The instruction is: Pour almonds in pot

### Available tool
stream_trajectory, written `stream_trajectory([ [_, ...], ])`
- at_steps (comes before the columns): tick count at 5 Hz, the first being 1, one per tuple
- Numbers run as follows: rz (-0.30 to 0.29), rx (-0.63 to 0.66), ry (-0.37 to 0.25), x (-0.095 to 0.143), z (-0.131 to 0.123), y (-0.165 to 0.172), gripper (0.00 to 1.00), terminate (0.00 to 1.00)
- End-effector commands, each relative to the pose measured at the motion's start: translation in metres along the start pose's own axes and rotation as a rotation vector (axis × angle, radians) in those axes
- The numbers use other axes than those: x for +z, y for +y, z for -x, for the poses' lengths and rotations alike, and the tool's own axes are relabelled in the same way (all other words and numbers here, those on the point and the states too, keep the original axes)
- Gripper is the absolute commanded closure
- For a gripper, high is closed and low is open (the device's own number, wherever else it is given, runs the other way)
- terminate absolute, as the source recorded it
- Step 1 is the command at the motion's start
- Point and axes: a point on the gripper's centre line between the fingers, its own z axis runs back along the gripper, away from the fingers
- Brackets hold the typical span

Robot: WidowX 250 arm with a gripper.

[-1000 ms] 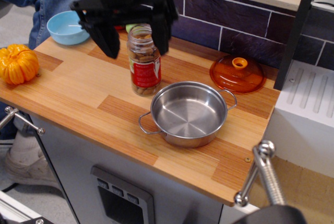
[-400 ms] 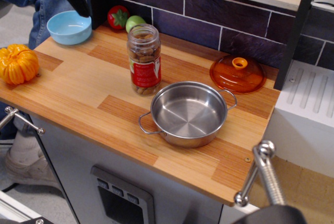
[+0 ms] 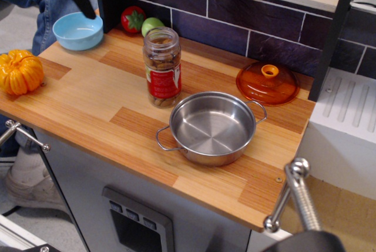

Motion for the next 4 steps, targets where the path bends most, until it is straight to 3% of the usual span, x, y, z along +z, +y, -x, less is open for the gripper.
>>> stream_trajectory([
  [1,0.024,0.074,0.054,-0.004,-0.024,-0.011,0.0,0.0],
  [3,0.026,0.186,0.123,-0.024,-0.035,-0.024,0.0,0.0],
  [4,-0.017,0.229,0.156,-0.043,-0.018,-0.024,0.0,0.0],
])
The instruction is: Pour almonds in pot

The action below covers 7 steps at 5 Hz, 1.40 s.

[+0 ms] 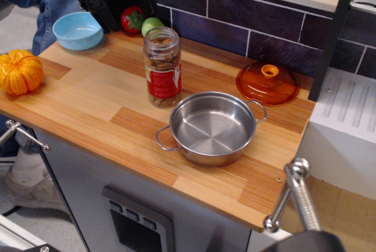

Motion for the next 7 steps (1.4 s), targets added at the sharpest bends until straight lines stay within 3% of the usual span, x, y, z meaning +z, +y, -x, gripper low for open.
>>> stream_trajectory([
  [1,-0.042,0.009,0.004,-0.022,0.028,0.008,0.0,0.0],
  [6,-0.137,-0.021,0.059,-0.072,0.041,0.008,0.0,0.0],
  [7,-0.148,-0.032,0.066,-0.073,0.044,0.009,1.0,0.0],
])
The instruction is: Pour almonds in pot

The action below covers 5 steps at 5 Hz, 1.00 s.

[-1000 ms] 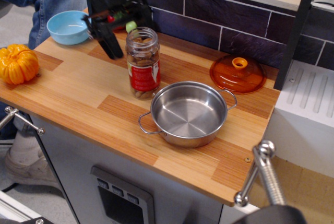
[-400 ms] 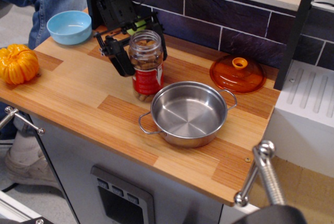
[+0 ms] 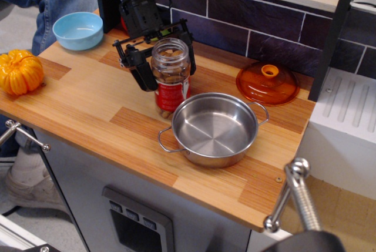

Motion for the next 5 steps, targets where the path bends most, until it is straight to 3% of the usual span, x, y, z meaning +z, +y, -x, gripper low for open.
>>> stream_trajectory([
  [1,0.042,-0.066,-0.018,0.022,0.009,0.011,1.0,0.0],
  [2,0.086,-0.108,-0.054,0.051,0.015,0.007,1.0,0.0],
  [3,0.111,-0.21,-0.297,0.073,0.042,-0.005,1.0,0.0],
  [4,0.12,-0.261,-0.51,0.073,0.064,-0.016,1.0,0.0],
  [5,0.128,-0.287,-0.768,0.059,0.073,-0.021,1.0,0.0],
])
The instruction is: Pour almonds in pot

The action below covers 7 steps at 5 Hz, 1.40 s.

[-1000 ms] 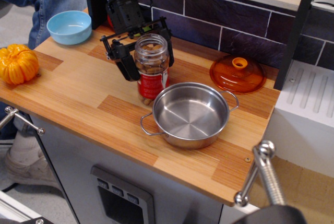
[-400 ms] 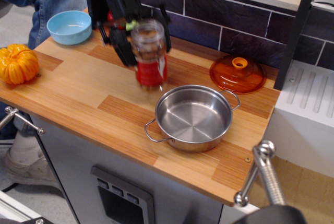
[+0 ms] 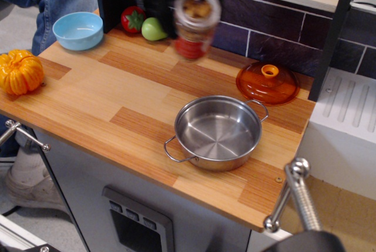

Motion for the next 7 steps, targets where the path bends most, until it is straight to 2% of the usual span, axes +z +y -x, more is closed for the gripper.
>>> stream_trajectory([
  [1,0.04,-0.033,-0.464,0.005,0.01,-0.001,1.0,0.0],
  [2,0.037,-0.045,-0.633,-0.001,0.016,0.002,1.0,0.0],
  [3,0.091,-0.049,-0.779,0.001,0.014,-0.004,1.0,0.0],
  [4,0.143,-0.083,-0.893,0.005,0.021,-0.009,1.0,0.0],
  [5,0.162,-0.087,-1.027,-0.005,0.021,-0.008,1.0,0.0],
  [6,0.223,-0.142,-1.159,-0.015,0.023,-0.005,1.0,0.0],
  [7,0.242,-0.14,-1.236,-0.021,0.021,-0.009,1.0,0.0],
])
